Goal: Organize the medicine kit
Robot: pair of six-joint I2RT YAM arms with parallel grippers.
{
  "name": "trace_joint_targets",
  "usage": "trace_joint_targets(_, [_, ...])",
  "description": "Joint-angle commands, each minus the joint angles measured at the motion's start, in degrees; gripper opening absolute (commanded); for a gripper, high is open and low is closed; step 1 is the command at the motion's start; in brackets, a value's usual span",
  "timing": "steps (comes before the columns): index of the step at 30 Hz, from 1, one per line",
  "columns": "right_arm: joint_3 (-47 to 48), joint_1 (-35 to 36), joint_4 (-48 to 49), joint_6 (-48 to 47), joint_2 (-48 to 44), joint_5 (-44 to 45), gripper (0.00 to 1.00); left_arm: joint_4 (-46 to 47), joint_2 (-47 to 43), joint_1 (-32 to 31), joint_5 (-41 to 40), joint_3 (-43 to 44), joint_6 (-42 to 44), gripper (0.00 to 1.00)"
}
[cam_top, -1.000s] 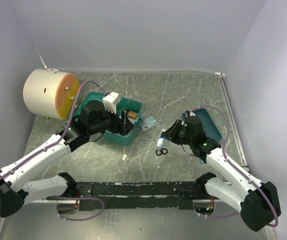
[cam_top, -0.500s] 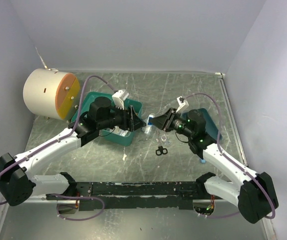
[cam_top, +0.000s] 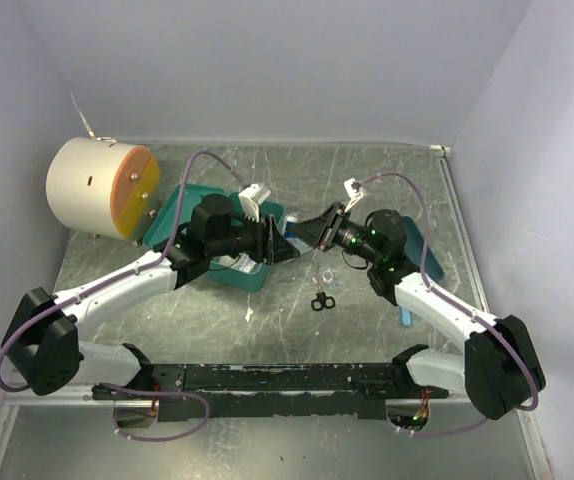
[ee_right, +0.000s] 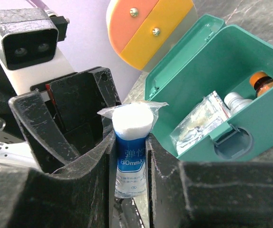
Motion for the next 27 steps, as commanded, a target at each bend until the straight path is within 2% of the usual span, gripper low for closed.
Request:
trace_joint_targets(1, [1.6, 0.2, 3.5, 0.4, 0.5, -1.4, 0.23, 5.1, -0.8, -0.1, 0.7, -0.9, 0.2, 0.54])
trace_joint_targets(3, [1.5, 0.2, 2.8, -0.1, 0.2, -1.4, 0.23, 3.2, -1.1, 0.0, -1.6, -0.5, 1.5, 0.49])
trace_joint_targets(5, [1.5, 0.2, 1.9, -0.8, -0.3, -1.3, 0.24, 2.2, -2.1, 0.5, -3.4, -0.7, 2.0, 0.49])
trace_joint_targets(8, [1.3, 0.2, 0.3, -1.8, -1.2, -0.7, 0.24, 3.6, -3.9, 1.4, -3.7, -2.3, 1.3, 0.57])
trace_joint_targets(11, [1.2, 0.3, -0.8, -2.9, -1.6, -0.4, 0.24, 5.7, -4.9, 1.8, -3.1, -3.7, 0.5, 0.59])
trace_joint_targets(13, [0.8, 0.4, -0.7, -3.0, -1.4, 0.1, 0.24, 6.5, -5.0, 1.9, -3.1, -4.6, 0.5, 0.56])
trace_joint_targets(16, [0.8, 0.6, 0.0, -2.5, -1.3, 0.6, 0.24, 7.9, -4.6, 2.0, -2.7, -5.3, 0.0, 0.45])
trace_joint_targets(22, [0.1, 2.9, 2.8, -0.7, 0.5, 0.6, 0.24, 7.2, -3.2, 2.1, -2.2, -4.3, 0.4, 0.40])
trace_joint_targets(24, [0.1, 3.2, 2.9, -0.2, 1.2, 0.2, 0.25, 7.5, -3.3, 2.6, -1.4, -4.2, -0.4, 0.32])
trace_joint_targets(25, [0.1, 3.2, 2.6, 0.0, 1.3, -0.1, 0.28, 6.4, -3.2, 3.2, -0.6, -3.7, -0.3, 0.28])
trace_joint_targets(27, [0.9, 3.2, 1.1, -0.1, 0.9, 0.2, 0.42, 1.8, -3.5, 4.4, -0.2, -2.3, 0.9, 0.24])
